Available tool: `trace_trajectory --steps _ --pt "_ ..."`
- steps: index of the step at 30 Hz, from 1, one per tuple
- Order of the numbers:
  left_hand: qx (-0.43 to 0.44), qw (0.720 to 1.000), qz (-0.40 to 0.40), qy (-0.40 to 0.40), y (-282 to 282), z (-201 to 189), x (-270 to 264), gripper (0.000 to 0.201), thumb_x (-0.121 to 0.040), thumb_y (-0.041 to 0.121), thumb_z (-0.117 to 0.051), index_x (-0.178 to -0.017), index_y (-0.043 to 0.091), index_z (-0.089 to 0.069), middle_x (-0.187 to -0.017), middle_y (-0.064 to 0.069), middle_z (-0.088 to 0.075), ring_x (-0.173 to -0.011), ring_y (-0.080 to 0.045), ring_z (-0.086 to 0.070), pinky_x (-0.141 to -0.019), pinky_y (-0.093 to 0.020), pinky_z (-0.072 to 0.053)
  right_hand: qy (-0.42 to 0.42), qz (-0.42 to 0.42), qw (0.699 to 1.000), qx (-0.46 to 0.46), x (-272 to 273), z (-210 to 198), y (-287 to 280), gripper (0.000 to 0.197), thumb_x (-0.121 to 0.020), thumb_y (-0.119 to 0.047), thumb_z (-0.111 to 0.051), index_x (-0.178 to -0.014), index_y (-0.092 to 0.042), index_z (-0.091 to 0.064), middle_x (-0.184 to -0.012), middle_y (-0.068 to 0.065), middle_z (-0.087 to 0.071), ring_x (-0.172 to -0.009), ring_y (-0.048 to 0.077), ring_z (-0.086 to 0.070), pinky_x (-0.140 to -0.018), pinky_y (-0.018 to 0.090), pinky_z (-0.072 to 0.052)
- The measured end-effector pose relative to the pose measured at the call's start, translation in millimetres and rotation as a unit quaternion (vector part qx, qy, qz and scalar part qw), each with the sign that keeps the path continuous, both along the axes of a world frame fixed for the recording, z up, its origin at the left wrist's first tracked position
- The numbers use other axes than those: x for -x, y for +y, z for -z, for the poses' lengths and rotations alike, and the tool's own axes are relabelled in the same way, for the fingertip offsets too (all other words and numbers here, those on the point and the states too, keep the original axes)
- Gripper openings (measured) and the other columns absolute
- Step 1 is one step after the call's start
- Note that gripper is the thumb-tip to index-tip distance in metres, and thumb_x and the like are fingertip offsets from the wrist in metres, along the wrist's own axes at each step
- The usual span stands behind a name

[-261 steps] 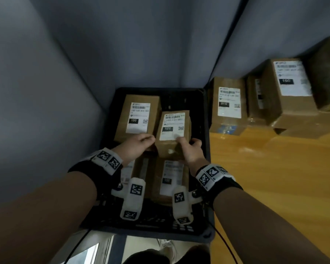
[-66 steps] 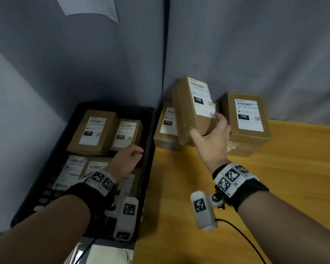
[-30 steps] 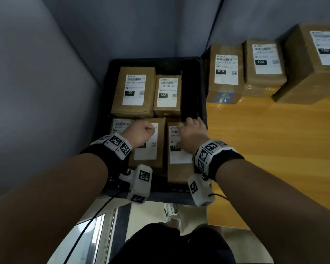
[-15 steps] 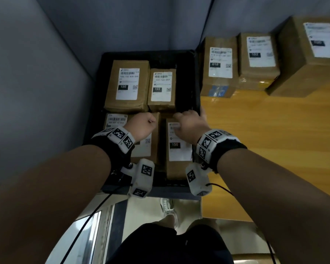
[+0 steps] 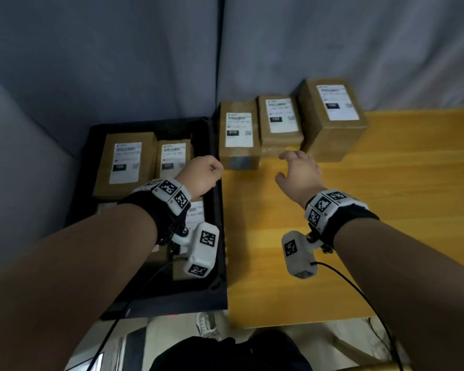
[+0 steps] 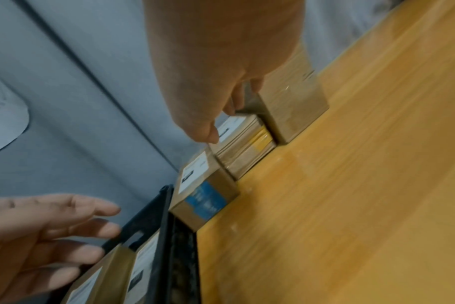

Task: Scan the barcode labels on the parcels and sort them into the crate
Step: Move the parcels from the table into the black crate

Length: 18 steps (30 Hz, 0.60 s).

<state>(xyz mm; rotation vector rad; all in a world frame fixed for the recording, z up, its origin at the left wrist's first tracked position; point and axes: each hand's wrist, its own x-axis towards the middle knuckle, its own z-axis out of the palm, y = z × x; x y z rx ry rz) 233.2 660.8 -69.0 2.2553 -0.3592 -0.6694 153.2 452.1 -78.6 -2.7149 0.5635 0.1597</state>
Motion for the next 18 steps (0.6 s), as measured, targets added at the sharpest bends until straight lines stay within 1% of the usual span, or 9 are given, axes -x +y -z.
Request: trace_trajectory --steps 3,5,8,10,12,13,14,16,18 --pt "0.012 1.000 0.005 -0.010 -36 -9 3 0.013 -0.097 0.019 -0.047 -0.100 0.018 -0.060 -0.105 -0.003 -0.064 -0.097 -0.021 -0.062 -0.088 -0.035 -0.050 -0.001 0.025 1.000 0.011 6 -9 -40 0.047 -0.093 -0.021 -0.053 -0.139 -0.015 -0.045 -0.145 0.011 -0.041 -0.134 0.033 -0.035 -0.107 0.046 -0.035" --pt "0.017 1.000 0.012 -0.013 -60 -14 5 0.015 -0.097 0.019 -0.047 -0.103 0.016 -0.061 -0.105 -0.002 -0.063 -0.098 -0.020 -0.061 -0.087 -0.032 -0.050 0.004 0.038 0.999 0.012 8 -15 -67 0.048 -0.092 -0.021 -0.054 -0.139 -0.013 -0.045 -0.146 0.013 -0.039 -0.135 0.035 -0.033 -0.107 0.048 -0.036" --pt "0.030 0.999 0.012 -0.003 -98 -21 6 0.014 -0.098 0.019 -0.046 -0.102 0.018 -0.060 -0.101 0.001 -0.062 -0.100 -0.022 -0.062 -0.092 -0.038 -0.051 -0.007 0.065 0.998 0.019 7 -22 -106 0.053 -0.092 -0.027 -0.057 -0.140 -0.012 -0.042 -0.146 0.014 -0.035 -0.133 0.035 -0.033 -0.108 0.047 -0.034" --pt "0.034 0.999 0.013 0.003 -123 -24 5 0.013 -0.098 0.020 -0.046 -0.101 0.020 -0.059 -0.103 0.000 -0.062 -0.101 -0.022 -0.062 -0.094 -0.040 -0.051 -0.015 0.087 0.996 0.003 4 -24 -131 0.060 -0.090 -0.032 -0.059 -0.142 -0.011 -0.037 -0.150 0.015 -0.027 -0.136 0.036 -0.028 -0.110 0.046 -0.031" --pt "0.036 0.999 0.011 0.006 -149 -25 4 0.012 -0.098 0.021 -0.047 -0.103 0.021 -0.058 -0.110 -0.001 -0.062 -0.104 -0.021 -0.060 -0.096 -0.040 -0.049 -0.023 0.116 0.991 -0.055 -2 -20 -156 0.072 -0.088 -0.034 -0.062 -0.146 -0.009 -0.028 -0.156 0.015 -0.018 -0.141 0.036 -0.022 -0.113 0.046 -0.027" --pt "0.034 0.999 0.011 0.009 -161 -25 4 0.013 -0.098 0.021 -0.048 -0.106 0.021 -0.059 -0.114 -0.003 -0.062 -0.107 -0.021 -0.059 -0.097 -0.039 -0.049 -0.033 0.134 0.985 -0.107 -5 -21 -167 0.078 -0.087 -0.034 -0.064 -0.149 -0.009 -0.024 -0.157 0.014 -0.019 -0.143 0.036 -0.022 -0.114 0.046 -0.027" --pt "0.031 0.999 0.012 0.014 -174 -25 3 0.017 -0.098 0.023 -0.049 -0.111 0.019 -0.059 -0.119 -0.004 -0.061 -0.110 -0.020 -0.058 -0.098 -0.037 -0.047 -0.051 0.155 0.971 -0.176 -9 -20 -177 0.082 -0.086 -0.033 -0.066 -0.150 -0.010 -0.021 -0.155 0.011 -0.025 -0.142 0.033 -0.026 -0.113 0.045 -0.029" --pt "0.021 0.999 0.021 0.037 -197 -26 1 0.030 -0.098 0.027 -0.051 -0.125 0.015 -0.055 -0.128 -0.004 -0.057 -0.117 -0.019 -0.054 -0.101 -0.032 -0.043 -0.080 0.194 0.932 -0.297 -16 -19 -195 0.073 -0.090 -0.030 -0.065 -0.148 -0.010 -0.027 -0.139 0.003 -0.043 -0.131 0.023 -0.041 -0.104 0.035 -0.035" --pt "0.002 0.997 0.028 0.070 -219 -25 -4 0.047 -0.098 0.035 -0.050 -0.140 0.014 -0.043 -0.141 -0.004 -0.049 -0.128 -0.019 -0.046 -0.106 -0.032 -0.036 -0.074 0.209 0.908 -0.355 -21 -17 -205 0.054 -0.094 -0.033 -0.060 -0.140 -0.012 -0.041 -0.123 -0.001 -0.051 -0.116 0.018 -0.049 -0.091 0.029 -0.035"
